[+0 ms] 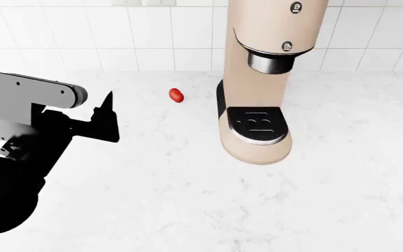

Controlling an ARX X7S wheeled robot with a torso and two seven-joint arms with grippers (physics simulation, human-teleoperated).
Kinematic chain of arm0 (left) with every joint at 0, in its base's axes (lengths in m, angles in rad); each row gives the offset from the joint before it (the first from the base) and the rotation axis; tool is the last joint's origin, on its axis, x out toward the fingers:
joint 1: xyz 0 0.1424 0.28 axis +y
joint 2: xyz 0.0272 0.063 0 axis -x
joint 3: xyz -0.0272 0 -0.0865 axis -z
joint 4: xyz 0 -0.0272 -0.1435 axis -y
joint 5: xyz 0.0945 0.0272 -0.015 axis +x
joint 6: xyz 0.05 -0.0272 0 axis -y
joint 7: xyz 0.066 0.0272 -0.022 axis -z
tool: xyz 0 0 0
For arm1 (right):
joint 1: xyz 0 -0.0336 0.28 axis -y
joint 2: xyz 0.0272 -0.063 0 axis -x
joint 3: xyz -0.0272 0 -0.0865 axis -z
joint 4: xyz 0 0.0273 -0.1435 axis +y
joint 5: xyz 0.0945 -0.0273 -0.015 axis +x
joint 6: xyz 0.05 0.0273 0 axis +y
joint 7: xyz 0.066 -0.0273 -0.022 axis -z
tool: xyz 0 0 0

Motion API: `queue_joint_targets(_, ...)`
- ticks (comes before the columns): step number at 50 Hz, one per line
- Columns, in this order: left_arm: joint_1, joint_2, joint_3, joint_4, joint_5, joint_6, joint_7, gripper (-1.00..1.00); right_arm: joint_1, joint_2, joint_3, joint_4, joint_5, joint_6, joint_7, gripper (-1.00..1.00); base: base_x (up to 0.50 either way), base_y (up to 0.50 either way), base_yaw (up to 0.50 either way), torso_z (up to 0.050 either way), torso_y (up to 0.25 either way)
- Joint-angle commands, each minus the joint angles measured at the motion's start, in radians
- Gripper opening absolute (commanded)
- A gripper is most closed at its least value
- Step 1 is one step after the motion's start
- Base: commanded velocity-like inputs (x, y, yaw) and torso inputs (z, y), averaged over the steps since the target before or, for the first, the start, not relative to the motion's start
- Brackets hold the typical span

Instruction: A wet mug is on the counter and needs to be dried. Pick it up and place it upside down in the open cabinet.

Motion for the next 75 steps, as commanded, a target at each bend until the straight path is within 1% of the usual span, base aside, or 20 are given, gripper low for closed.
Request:
queue_joint_targets(1,0.001,-0.002,-0.007,-0.005,-0.005,0.008,0.005,1.0,0.005,-0.023,0.076,0.003,-0.425,0.013,-0.232,-1.0,0.0,0.0,0.0,0.0,0.0)
queue_joint_targets(2,0.001,0.0,-0.007,-0.007,-0.004,0.008,0.006,1.0,0.005,-0.026,0.087,0.0,-0.477,0.013,-0.267,-1.0,0.0,0.0,0.0,0.0,0.0)
queue_joint_targets(9,-0.01,-0.003,-0.017,-0.006,-0.012,0.007,0.006,1.0,0.005,-0.07,0.176,-0.027,-1.028,0.013,-0.63,-1.0,0.0,0.0,0.0,0.001,0.0)
queue_joint_targets(11,-0.01,-0.003,-0.018,-0.006,-0.017,0.005,0.004,1.0,0.005,-0.085,0.204,-0.037,-1.148,0.013,-0.706,-1.0,0.0,0.0,0.0,0.0,0.0)
queue_joint_targets(14,-0.01,-0.003,-0.018,-0.002,-0.034,-0.002,-0.002,1.0,0.005,-0.106,0.24,-0.064,-1.291,0.013,-0.785,-1.0,0.0,0.0,0.0,0.0,0.0)
queue_joint_targets(22,-0.009,0.004,-0.016,0.005,-0.045,-0.011,-0.014,1.0,0.005,-0.16,0.328,-0.12,-1.579,0.013,-0.934,-1.0,0.0,0.0,0.0,0.0,0.001)
queue_joint_targets(26,-0.008,0.002,-0.017,0.014,-0.046,-0.011,-0.021,1.0,0.005,-0.204,0.375,-0.165,-1.792,0.012,-1.064,-1.0,0.0,0.0,0.0,0.0,0.0)
queue_joint_targets(30,-0.002,0.005,-0.016,0.016,-0.042,-0.005,-0.021,1.0,0.005,-0.234,0.382,-0.174,-1.952,-0.012,-1.155,-1.0,0.0,0.0,0.0,0.0,0.0)
queue_joint_targets(33,0.003,0.01,-0.014,0.011,-0.038,-0.001,-0.018,1.0,0.005,-0.242,0.381,-0.155,-1.998,-0.045,-1.163,-1.0,0.0,0.0,0.0,0.0,0.0)
queue_joint_targets(41,0.011,0.01,-0.016,0.008,-0.039,0.009,-0.014,1.0,0.005,-0.244,0.376,-0.102,-2.026,-0.144,-1.118,-1.0,0.0,0.0,0.0,0.0,0.0)
queue_joint_targets(48,0.011,0.015,-0.014,0.006,-0.026,0.004,-0.034,1.0,0.005,-0.26,0.361,-0.03,-2.128,-0.213,-1.174,-1.0,0.0,0.0,0.0,0.0,0.0)
queue_joint_targets(55,0.011,0.019,-0.018,0.022,-0.017,-0.002,-0.093,1.0,0.005,-0.281,0.353,0.008,-2.199,-0.232,-1.229,-1.0,0.0,0.0,0.0,0.0,0.001)
queue_joint_targets(61,0.016,0.024,-0.015,0.028,-0.007,-0.002,-0.108,1.0,0.005,-0.296,0.348,0.02,-2.24,-0.234,-1.27,-1.0,0.0,0.0,0.0,0.0,0.0)
queue_joint_targets(66,0.021,0.022,-0.017,0.034,-0.008,0.003,-0.114,1.0,0.005,-0.308,0.347,0.033,-2.247,-0.242,-1.283,-1.0,0.0,0.0,0.0,0.0,0.0)
queue_joint_targets(75,0.022,0.02,-0.022,0.034,-0.017,0.005,-0.12,1.0,0.005,-0.312,0.305,0.041,-2.19,-0.245,-1.268,-1.0,0.0,0.0,0.0,0.0,0.0)
